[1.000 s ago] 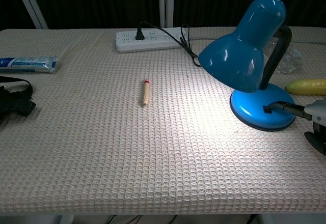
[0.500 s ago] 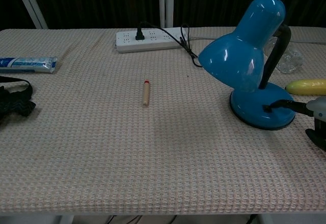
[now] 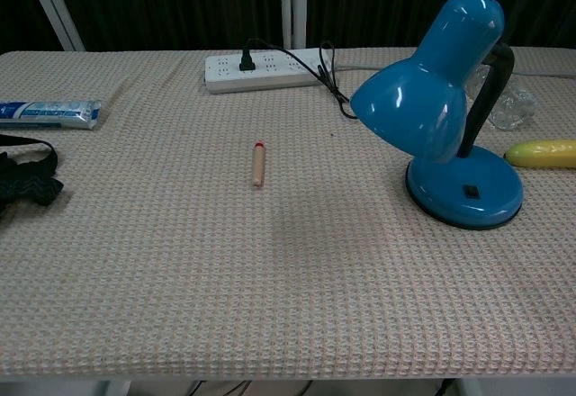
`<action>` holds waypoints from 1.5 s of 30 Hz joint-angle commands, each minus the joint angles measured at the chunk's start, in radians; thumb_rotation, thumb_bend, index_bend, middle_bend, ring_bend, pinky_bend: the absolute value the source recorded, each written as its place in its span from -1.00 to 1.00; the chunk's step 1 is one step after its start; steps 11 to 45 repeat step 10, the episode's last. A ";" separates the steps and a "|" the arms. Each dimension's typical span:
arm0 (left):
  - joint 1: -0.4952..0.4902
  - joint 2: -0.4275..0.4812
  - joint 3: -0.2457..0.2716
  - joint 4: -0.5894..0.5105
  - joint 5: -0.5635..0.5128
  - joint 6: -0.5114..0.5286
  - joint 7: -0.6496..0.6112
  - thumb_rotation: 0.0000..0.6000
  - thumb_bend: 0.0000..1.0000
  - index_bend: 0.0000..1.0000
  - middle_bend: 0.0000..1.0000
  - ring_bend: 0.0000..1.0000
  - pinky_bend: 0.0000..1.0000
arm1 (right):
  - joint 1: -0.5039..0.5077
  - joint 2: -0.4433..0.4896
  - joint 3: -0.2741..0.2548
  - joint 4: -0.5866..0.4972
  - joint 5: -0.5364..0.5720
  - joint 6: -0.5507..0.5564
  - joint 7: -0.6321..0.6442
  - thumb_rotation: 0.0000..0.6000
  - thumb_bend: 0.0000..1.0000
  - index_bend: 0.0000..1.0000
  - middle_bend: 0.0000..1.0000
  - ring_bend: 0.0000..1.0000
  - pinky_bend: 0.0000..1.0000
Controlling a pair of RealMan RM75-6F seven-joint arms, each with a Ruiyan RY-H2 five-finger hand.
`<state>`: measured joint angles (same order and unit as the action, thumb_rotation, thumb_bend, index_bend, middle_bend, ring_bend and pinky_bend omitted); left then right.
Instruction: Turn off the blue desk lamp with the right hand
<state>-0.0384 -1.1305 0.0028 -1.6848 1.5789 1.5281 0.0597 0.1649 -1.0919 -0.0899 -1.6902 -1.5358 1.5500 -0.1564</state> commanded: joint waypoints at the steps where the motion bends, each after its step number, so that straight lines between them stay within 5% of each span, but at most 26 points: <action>1: 0.001 0.003 0.001 -0.009 0.005 0.006 0.008 1.00 -1.00 -1.00 -1.00 -1.00 -1.00 | -0.134 0.002 0.020 0.206 0.037 0.111 0.179 1.00 -0.83 -1.00 -0.87 -0.98 -0.44; 7: 0.007 0.011 0.005 -0.021 0.007 0.013 0.018 1.00 -1.00 -1.00 -1.00 -1.00 -1.00 | -0.174 -0.018 0.037 0.273 0.063 0.115 0.246 1.00 -0.93 -1.00 -1.00 -1.00 -1.00; 45: 0.010 0.012 0.007 -0.022 0.011 0.017 0.021 1.00 -1.00 -1.00 -1.00 -1.00 -1.00 | -0.181 -0.036 0.045 0.293 0.043 0.126 0.263 1.00 -0.93 -1.00 -1.00 -1.00 -1.00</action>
